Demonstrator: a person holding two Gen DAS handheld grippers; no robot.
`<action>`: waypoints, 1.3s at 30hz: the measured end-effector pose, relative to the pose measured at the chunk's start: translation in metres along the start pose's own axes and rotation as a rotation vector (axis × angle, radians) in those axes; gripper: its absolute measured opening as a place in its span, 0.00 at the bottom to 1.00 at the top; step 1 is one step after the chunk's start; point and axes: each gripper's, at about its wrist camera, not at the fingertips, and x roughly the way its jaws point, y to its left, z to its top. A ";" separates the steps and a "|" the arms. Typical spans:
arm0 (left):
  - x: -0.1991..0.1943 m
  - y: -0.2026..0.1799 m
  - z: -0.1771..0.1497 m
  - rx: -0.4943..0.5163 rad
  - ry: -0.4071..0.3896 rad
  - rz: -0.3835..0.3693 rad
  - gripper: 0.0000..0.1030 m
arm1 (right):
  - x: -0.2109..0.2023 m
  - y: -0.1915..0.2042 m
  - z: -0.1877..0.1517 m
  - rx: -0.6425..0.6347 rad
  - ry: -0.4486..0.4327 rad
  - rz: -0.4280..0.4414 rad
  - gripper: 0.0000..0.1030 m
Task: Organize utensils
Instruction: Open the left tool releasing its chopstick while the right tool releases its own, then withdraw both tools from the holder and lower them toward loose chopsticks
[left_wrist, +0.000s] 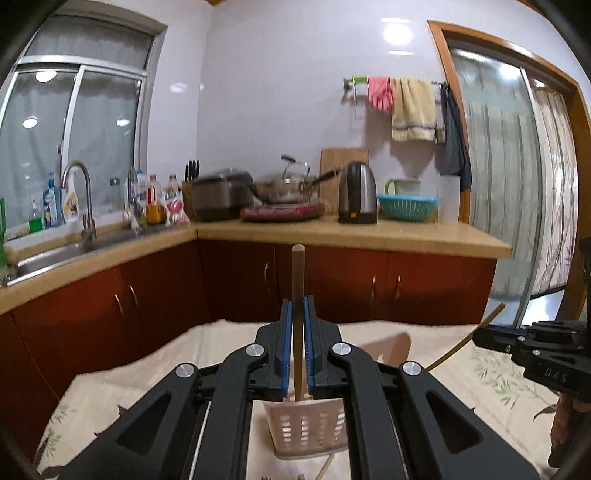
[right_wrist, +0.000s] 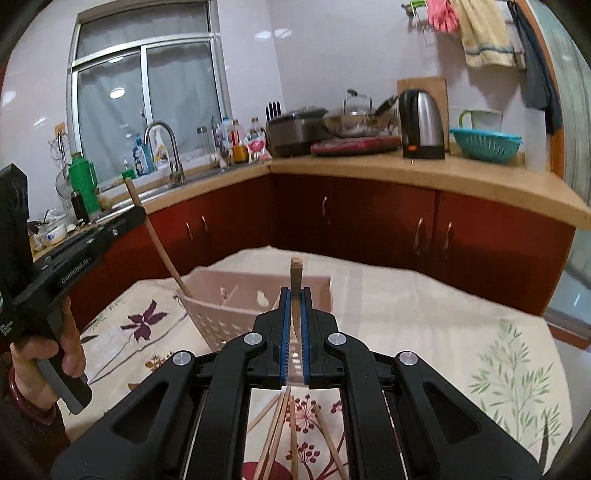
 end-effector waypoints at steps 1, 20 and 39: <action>0.001 0.001 -0.004 -0.004 0.009 0.001 0.07 | 0.001 0.000 -0.002 0.002 0.006 -0.002 0.06; -0.040 0.004 -0.032 -0.010 0.050 0.080 0.75 | -0.048 -0.001 -0.041 0.022 -0.024 -0.095 0.49; -0.104 -0.025 -0.134 -0.011 0.224 0.118 0.75 | -0.085 0.013 -0.194 -0.009 0.127 -0.133 0.47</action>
